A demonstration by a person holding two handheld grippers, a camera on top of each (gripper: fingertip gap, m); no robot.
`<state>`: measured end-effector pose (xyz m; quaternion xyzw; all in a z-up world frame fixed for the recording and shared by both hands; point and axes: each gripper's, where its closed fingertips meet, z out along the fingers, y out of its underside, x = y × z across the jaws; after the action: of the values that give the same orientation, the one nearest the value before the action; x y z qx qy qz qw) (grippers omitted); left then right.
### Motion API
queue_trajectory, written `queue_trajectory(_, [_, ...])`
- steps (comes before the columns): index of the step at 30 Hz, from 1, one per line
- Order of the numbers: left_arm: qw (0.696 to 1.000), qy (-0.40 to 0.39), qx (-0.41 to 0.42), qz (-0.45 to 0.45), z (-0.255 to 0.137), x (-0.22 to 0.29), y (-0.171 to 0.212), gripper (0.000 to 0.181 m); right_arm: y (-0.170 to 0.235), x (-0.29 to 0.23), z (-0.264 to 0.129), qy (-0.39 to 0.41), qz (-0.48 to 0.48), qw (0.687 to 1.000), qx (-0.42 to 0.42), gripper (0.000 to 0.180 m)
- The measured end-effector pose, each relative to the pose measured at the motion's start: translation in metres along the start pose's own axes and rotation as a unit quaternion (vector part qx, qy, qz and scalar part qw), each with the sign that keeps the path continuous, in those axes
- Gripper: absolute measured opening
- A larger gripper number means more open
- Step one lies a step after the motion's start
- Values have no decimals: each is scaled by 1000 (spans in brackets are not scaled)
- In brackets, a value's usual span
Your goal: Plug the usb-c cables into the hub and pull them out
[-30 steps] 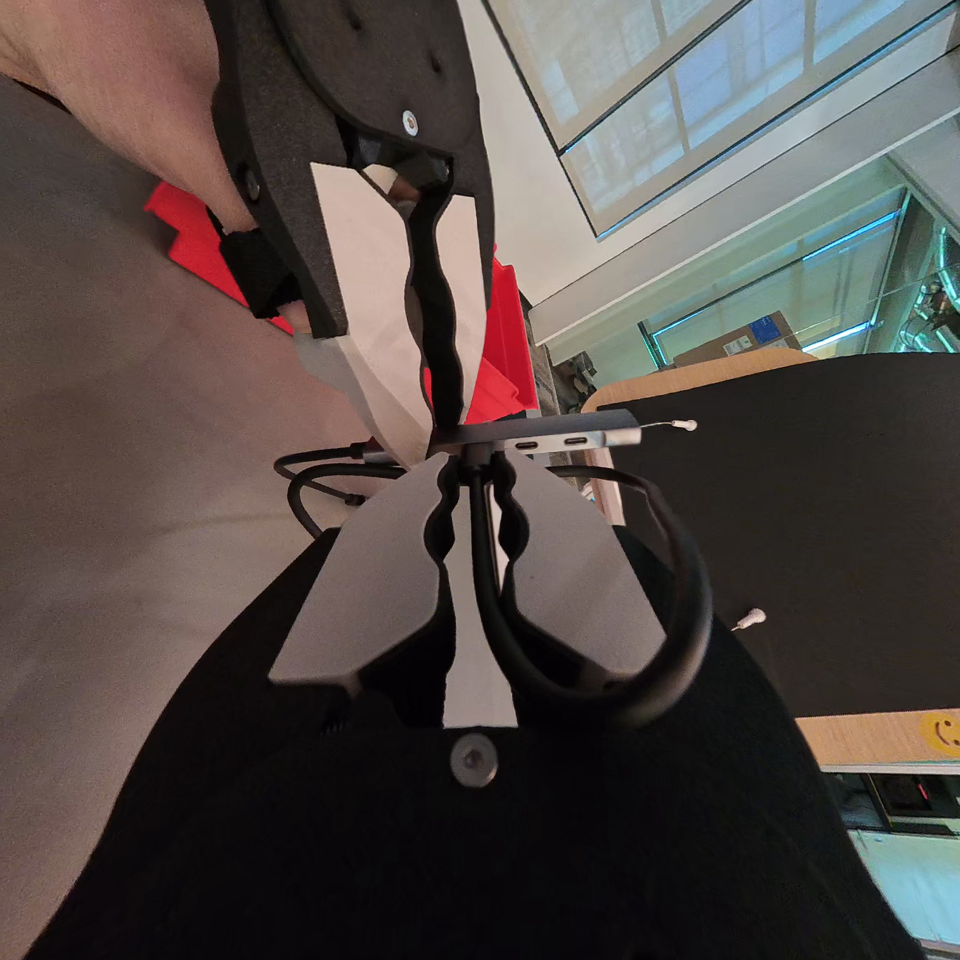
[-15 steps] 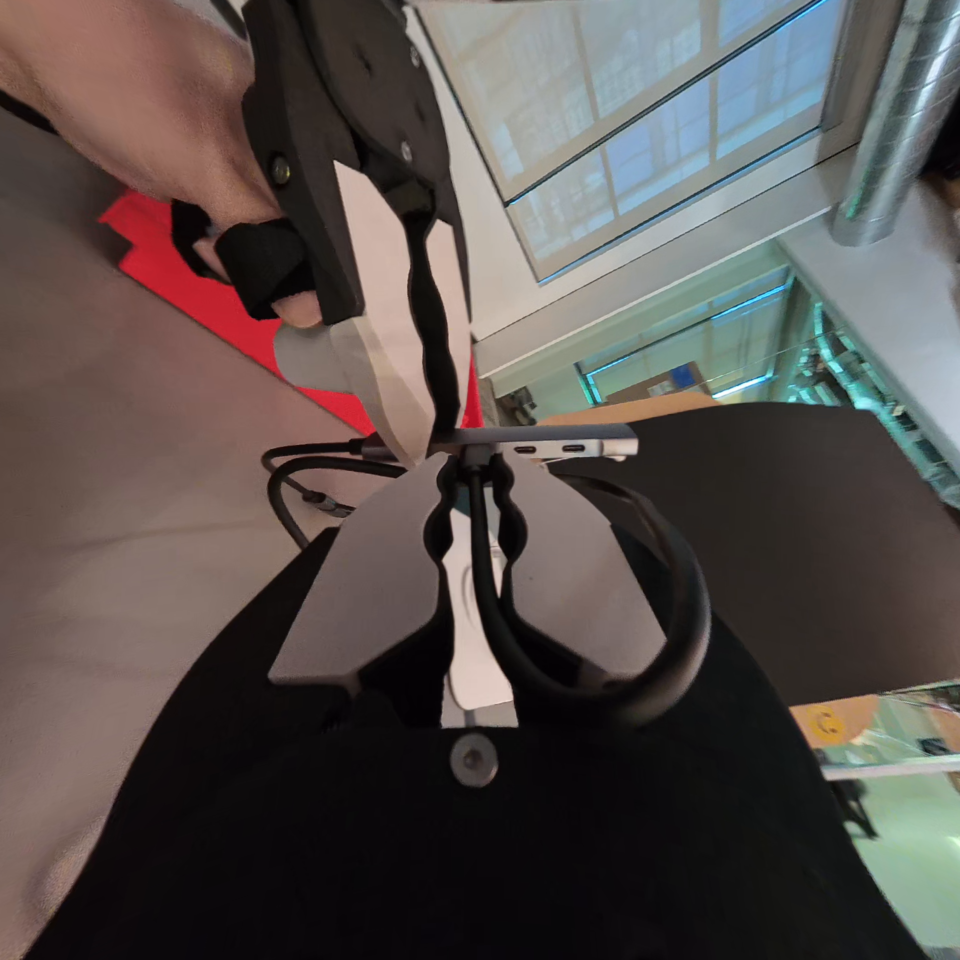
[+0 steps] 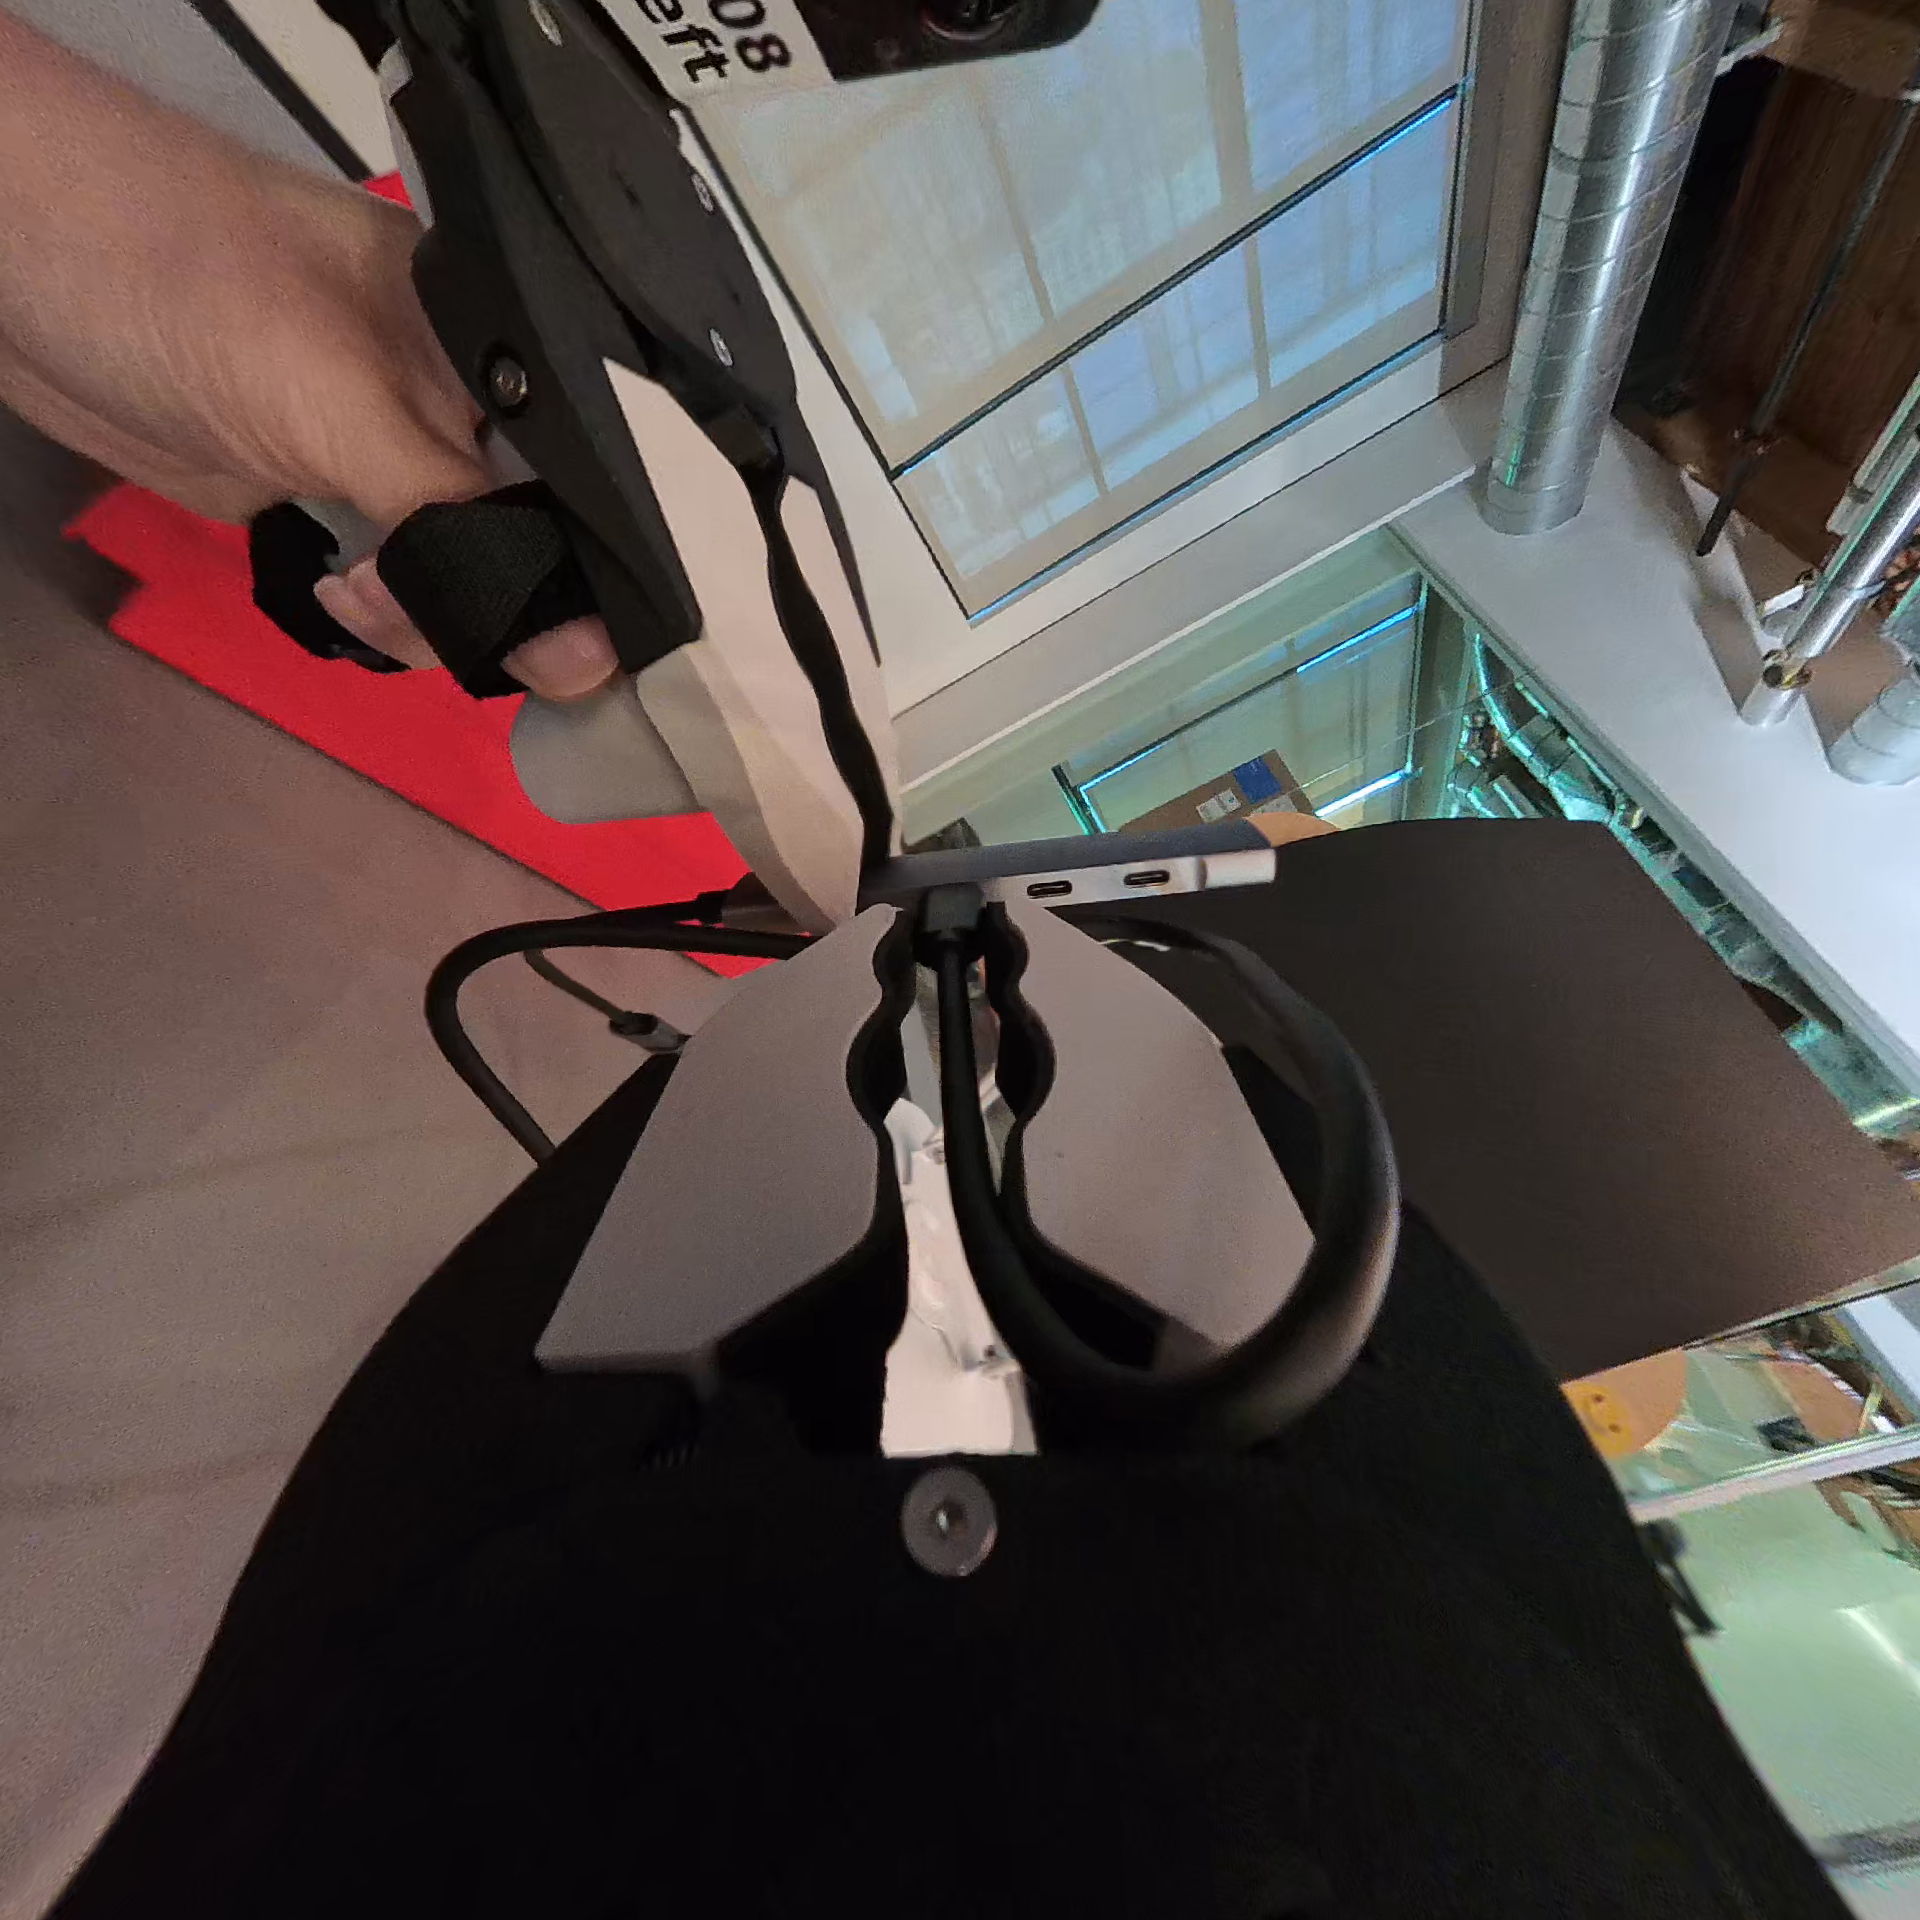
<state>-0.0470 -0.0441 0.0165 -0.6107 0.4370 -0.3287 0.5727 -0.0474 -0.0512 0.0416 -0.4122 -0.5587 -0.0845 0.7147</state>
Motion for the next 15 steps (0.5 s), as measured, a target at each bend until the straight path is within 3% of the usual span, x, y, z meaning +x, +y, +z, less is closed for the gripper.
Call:
queue_trajectory(7, [997,-18,-55,60,1,0,14,24,0,-13,3,-37,16,999,11,14])
queue_trajectory(10, [998,5,-37,40,1,5,9,24,-14,-12,1,-40,23,998,34,15])
queue_trajectory(15, [1000,13,3,18,2,4,1,24,-10,-4,-1,-22,-23,999,-2,14])
